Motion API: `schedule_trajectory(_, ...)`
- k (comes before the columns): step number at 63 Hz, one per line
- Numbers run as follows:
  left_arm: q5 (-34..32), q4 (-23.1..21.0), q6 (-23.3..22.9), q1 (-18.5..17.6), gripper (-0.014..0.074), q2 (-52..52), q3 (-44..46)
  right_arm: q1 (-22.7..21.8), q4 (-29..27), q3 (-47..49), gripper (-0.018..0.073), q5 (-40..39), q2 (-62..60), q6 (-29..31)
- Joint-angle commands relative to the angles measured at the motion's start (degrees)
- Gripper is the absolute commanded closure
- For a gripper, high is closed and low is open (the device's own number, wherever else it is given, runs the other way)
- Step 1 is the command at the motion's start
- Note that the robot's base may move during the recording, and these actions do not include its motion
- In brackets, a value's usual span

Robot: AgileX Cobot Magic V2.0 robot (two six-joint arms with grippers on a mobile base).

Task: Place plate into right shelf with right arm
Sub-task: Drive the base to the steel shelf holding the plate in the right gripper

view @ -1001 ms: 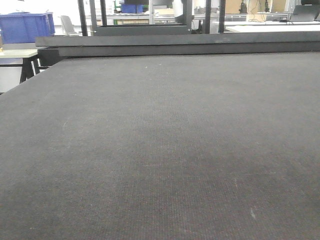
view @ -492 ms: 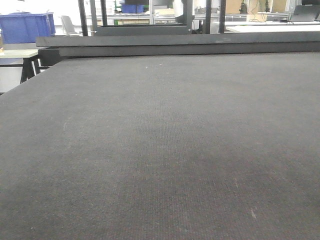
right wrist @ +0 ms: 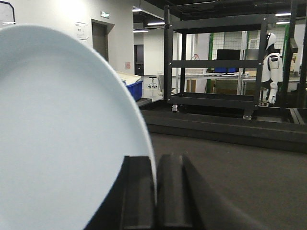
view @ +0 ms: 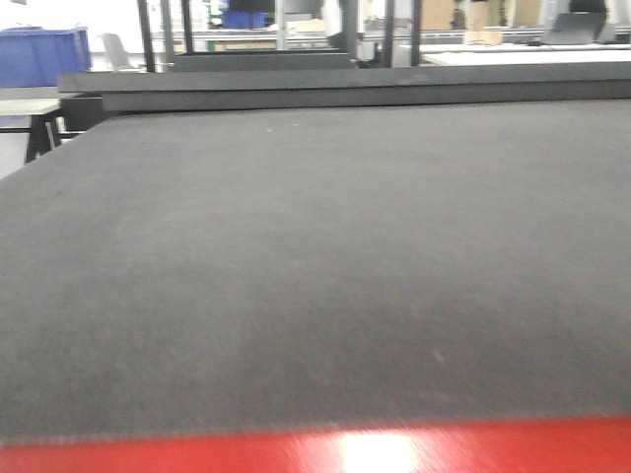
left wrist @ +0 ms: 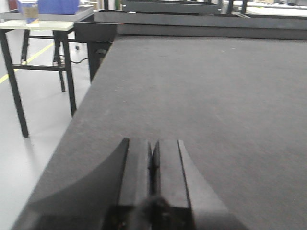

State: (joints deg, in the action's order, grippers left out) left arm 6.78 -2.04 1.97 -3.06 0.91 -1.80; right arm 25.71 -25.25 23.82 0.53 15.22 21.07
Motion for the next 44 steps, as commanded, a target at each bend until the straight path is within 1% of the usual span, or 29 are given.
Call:
schedule_trajectory(1, -4.9, -0.4, -0.2, 0.1, 0.0643, 0.4, -0.6, -0.2, -0.4, 1.6, 0.0503, -5.7, 0.4, -0.3)
schedule_trajectory(44, -4.9, -0.4, -0.2, 0.1, 0.0643, 0.4, -0.6, -0.2, -0.4, 1.6, 0.0503, -5.7, 0.4, -0.3)
